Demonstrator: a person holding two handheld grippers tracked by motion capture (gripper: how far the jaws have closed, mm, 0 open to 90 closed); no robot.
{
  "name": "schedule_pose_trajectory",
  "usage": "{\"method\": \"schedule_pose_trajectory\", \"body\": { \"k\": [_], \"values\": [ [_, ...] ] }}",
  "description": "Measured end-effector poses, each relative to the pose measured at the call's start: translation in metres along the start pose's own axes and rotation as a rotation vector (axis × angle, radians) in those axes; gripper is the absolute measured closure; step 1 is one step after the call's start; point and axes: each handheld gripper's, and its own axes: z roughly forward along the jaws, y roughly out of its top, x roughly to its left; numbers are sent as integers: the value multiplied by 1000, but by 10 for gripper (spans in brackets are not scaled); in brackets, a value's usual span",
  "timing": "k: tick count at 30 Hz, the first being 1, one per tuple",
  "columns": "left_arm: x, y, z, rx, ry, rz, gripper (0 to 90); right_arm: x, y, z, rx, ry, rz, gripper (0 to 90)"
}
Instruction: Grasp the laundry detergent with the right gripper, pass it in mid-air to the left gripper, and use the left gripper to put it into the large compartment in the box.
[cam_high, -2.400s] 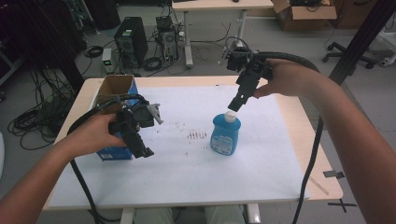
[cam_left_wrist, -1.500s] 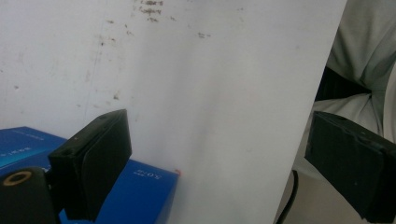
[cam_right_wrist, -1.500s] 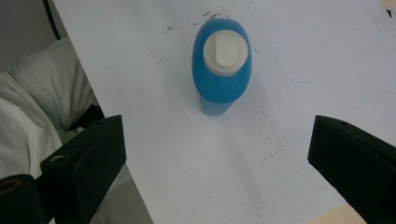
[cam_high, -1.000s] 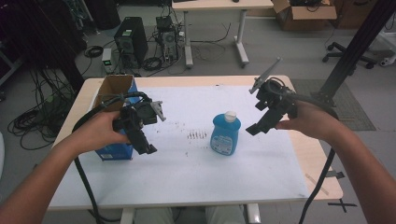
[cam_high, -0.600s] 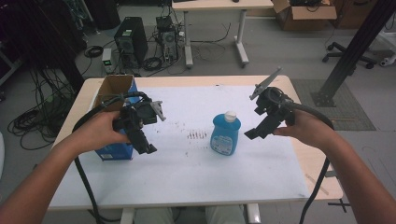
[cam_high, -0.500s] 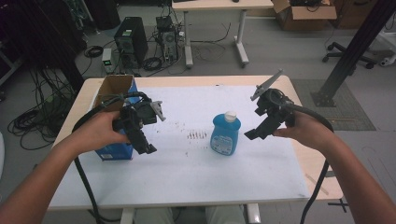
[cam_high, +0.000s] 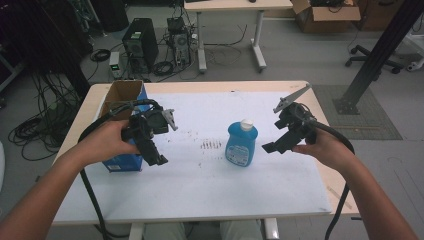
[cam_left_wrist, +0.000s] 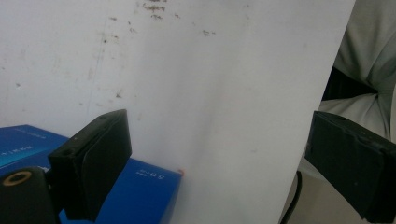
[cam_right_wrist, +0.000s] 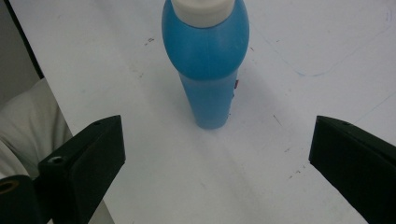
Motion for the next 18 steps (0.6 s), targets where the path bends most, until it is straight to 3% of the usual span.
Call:
{"method": "schedule_pose_trajectory", "body": {
  "k": [18],
  "values": [
    [1, 2, 4, 4, -2, -3, 74, -3, -21, 16, -85, 6, 27, 34]
  ]
}}
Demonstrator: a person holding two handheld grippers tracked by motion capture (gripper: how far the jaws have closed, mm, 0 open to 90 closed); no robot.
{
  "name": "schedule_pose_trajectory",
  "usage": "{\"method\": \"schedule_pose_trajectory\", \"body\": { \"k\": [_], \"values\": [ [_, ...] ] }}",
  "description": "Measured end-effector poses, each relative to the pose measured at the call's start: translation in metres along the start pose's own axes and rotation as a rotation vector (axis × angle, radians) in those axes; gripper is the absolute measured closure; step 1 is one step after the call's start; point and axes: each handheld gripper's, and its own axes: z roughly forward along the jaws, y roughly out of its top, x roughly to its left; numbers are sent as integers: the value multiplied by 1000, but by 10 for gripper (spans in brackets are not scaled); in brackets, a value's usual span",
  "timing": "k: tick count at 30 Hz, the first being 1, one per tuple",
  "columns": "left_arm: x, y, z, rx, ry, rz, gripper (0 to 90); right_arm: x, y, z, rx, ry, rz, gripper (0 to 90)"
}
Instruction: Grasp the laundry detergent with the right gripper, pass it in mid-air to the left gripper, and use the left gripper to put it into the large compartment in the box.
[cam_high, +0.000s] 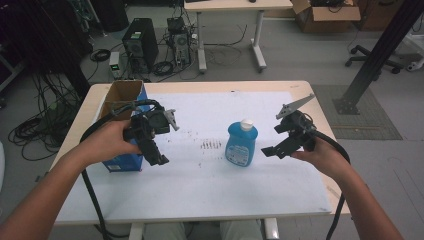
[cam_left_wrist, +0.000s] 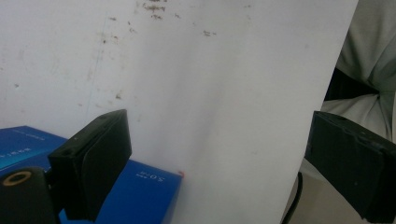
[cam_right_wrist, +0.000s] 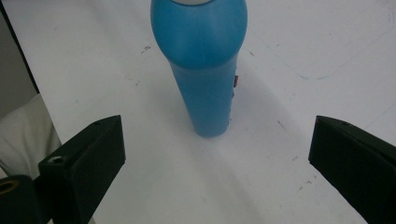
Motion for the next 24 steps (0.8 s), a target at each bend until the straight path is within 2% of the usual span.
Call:
{"method": "schedule_pose_trajectory", "body": {
  "k": [11, 20, 24],
  "values": [
    [1, 1, 3, 1, -5, 2, 75, 1, -16, 12, -49, 2, 3, 34],
    [1, 2, 4, 5, -2, 3, 74, 2, -26, 18, -147, -4, -3, 36],
    [1, 2, 4, 5, -2, 3, 74, 2, -29, 20, -170, -2, 0, 36]
  ]
}}
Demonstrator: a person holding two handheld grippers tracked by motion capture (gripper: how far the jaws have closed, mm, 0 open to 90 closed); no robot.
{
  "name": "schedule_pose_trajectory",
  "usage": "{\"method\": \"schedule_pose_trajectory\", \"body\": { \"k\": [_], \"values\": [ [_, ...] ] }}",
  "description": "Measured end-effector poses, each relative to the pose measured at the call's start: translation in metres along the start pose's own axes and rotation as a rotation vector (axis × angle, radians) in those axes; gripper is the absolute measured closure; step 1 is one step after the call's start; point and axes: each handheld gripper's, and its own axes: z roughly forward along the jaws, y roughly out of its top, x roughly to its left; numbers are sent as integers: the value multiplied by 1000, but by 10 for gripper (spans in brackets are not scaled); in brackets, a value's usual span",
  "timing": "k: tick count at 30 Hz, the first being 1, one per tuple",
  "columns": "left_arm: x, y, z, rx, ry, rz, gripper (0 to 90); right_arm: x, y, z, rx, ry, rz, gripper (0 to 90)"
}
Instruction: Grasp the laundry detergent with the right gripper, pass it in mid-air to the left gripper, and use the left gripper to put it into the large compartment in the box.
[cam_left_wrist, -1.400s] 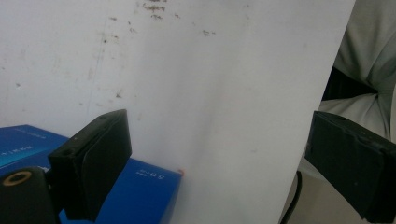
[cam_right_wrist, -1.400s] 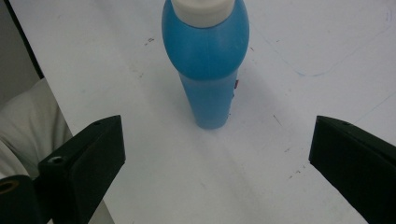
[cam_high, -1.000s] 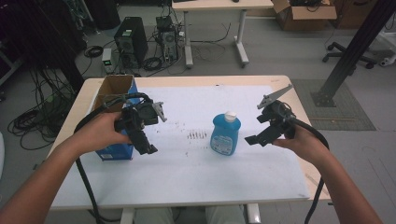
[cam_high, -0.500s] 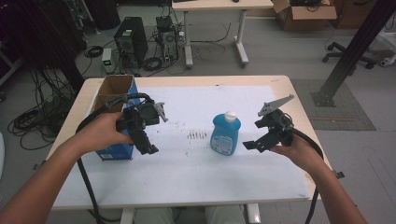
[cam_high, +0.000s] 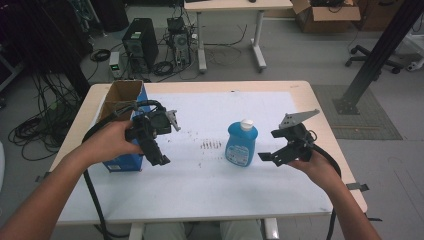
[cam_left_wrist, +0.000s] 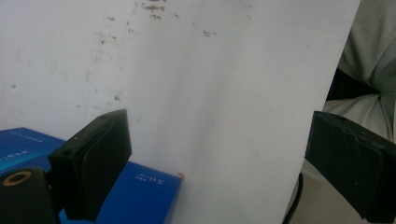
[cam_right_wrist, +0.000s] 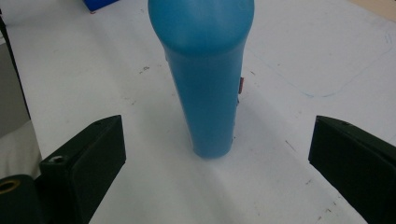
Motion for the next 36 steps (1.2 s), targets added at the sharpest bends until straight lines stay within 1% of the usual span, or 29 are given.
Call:
{"method": "schedule_pose_trajectory", "body": {
  "k": [1, 11, 12, 18, 30, 36],
  "values": [
    [0, 0, 0, 3, -1, 0, 75, 0, -3, 2, -14, -3, 1, 36],
    [1, 0, 0, 4, -1, -2, 75, 0, -10, 7, -59, -9, -10, 39],
    [1, 0, 0, 4, -2, -2, 74, 0, -11, 8, -75, -10, -13, 41],
    [1, 0, 1, 5, -2, -3, 75, 1, -15, 10, -104, -17, -18, 41],
    [2, 0, 0, 3, -2, -5, 75, 1, -20, 16, -141, -13, -13, 42],
    [2, 0, 0, 3, -1, -4, 75, 0, -24, 21, -157, -12, -1, 42]
  ]
}}
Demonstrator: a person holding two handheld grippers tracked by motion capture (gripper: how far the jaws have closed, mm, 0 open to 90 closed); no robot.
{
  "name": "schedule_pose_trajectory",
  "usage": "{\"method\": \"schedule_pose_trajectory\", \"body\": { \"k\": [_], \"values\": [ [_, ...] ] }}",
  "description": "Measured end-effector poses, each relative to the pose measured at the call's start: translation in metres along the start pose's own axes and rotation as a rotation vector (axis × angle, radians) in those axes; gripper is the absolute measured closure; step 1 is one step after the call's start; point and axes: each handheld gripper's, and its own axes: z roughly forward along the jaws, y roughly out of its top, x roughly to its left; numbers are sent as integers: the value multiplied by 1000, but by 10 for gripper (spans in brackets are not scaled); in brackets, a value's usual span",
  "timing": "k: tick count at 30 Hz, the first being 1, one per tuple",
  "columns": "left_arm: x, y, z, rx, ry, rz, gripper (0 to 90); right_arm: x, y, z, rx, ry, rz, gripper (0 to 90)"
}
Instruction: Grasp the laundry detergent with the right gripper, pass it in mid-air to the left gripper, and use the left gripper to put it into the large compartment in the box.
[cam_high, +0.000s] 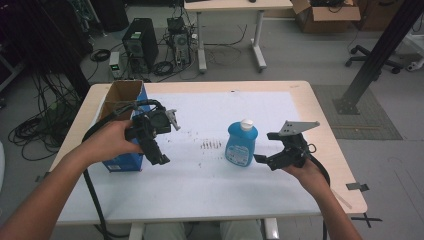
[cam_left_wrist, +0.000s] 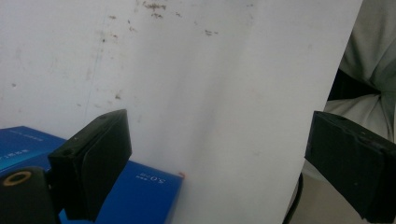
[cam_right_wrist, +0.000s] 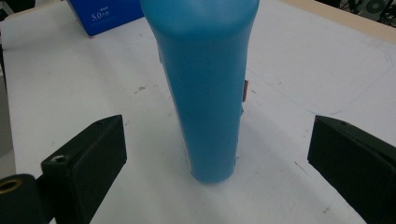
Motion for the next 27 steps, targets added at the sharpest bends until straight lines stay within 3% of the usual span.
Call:
{"method": "schedule_pose_trajectory", "body": {
  "k": [27],
  "values": [
    [1, -1, 0, 4, 1, -4, 75, 0, 1, 35, -59, -2, 0, 44]
  ]
}}
